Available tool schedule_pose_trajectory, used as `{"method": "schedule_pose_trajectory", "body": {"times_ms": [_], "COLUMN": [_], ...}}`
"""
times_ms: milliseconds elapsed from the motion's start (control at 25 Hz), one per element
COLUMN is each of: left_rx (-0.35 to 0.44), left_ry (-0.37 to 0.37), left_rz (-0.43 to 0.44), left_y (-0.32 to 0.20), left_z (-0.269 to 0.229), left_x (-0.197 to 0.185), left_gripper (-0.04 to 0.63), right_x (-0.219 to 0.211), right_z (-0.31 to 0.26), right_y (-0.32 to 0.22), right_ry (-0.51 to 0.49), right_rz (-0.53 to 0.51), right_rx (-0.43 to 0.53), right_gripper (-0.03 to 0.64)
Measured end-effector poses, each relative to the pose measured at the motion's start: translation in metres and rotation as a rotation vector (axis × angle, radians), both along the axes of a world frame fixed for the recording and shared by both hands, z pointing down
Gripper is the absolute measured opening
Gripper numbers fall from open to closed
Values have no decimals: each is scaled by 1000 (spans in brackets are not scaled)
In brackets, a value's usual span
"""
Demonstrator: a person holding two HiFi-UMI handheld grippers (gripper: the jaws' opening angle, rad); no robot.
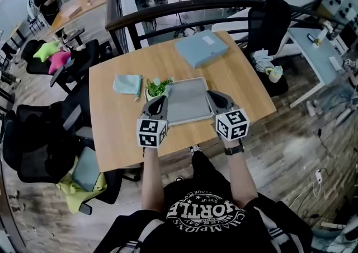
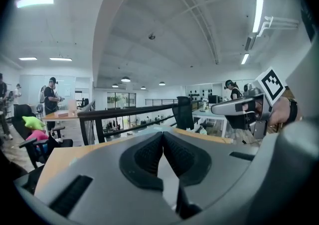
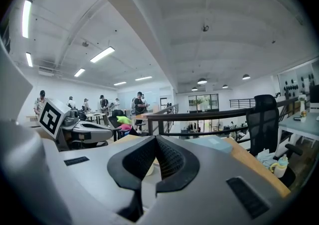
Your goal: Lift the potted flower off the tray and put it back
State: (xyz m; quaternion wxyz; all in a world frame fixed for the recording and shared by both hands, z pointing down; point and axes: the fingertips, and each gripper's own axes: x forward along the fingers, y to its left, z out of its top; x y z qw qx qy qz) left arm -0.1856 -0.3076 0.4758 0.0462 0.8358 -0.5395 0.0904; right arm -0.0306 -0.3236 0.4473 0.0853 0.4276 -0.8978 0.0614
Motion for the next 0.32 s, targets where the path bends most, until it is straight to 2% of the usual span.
{"method": "schedule_pose_trajectory", "body": {"times_ms": [120,320], "left_rx": [-160,-503], "left_ry": [-63,-153], "left_rz": [-9,-91], "left_y": [-9,-1], "left_z": [50,176], "left_x": [-5,-31], "left_gripper": [23,23], "right_x": [-1,8], "right_z": [20,85], "right_y": [-10,-23], "right_ry": [35,132], "right_rz": [-2,12], "right_rx": [-37,-171], "right_gripper": [20,20]}}
